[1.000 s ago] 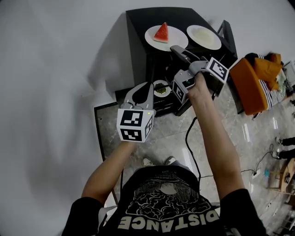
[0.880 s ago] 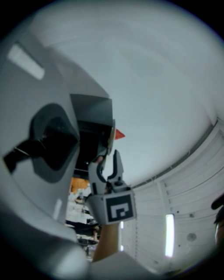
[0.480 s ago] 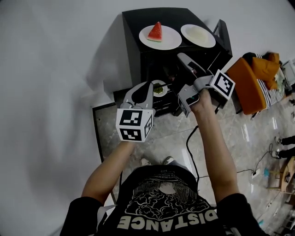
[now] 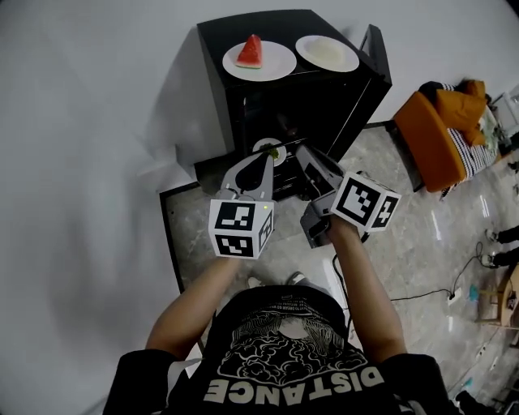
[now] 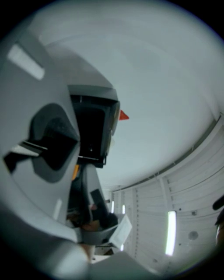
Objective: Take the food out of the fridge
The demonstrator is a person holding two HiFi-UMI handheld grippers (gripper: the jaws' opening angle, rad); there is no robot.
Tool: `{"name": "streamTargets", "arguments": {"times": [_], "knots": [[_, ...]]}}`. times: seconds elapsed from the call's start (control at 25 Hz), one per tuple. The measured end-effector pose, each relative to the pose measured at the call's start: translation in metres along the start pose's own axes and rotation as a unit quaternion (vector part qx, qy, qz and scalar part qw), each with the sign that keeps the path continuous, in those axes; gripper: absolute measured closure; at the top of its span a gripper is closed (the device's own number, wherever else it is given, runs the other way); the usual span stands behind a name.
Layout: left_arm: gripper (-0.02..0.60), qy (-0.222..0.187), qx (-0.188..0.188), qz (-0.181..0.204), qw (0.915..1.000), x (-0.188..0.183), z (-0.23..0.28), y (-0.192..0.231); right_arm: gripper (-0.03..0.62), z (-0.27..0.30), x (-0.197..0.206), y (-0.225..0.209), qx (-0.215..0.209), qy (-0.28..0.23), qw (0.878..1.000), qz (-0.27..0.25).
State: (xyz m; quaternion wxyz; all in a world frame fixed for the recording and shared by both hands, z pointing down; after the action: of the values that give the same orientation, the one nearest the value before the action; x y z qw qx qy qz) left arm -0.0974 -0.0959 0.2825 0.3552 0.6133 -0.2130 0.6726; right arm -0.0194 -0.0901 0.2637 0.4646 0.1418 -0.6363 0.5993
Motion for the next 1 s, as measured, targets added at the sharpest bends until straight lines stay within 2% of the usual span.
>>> {"name": "streamTargets", "arguments": {"times": [0.08,0.2,0.4,0.72,1.0], "knots": [[0.58,0.005,0.011,0.003,0.9999,0.003,0.001,-0.012,0.576,-0.009,0.011,-0.003,0.029,0.012,0.998,-0.061],[0.58,0.015,0.029,0.012,0.9994,0.009,0.003,-0.028,0.588,-0.019,0.026,-0.008,0.073,0.031,0.986,-0.144],[0.58,0.028,0.047,0.013,0.9984,0.017,0.007,-0.046,0.588,-0.029,0.038,-0.012,0.1,0.041,0.972,-0.21],[0.58,0.033,0.053,0.012,0.998,0.024,0.008,-0.05,0.588,-0.031,0.041,-0.015,0.107,0.043,0.967,-0.228],[0.58,0.023,0.045,-0.003,0.9987,0.026,0.009,-0.04,0.588,-0.024,0.05,-0.017,0.078,0.044,0.977,-0.192]]}}
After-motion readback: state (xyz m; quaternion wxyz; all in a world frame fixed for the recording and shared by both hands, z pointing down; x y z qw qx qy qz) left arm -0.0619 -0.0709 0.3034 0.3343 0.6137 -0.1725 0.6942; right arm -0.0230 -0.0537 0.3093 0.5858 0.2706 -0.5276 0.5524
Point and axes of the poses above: the fingertips, and each gripper's own axes: z forward along the fingers, y to its left, x out of its underside, the point moved 1 cm from there along -z, backward along the fingers, and after that the axes turned 1 degree about -z, right-handed, at the moved point
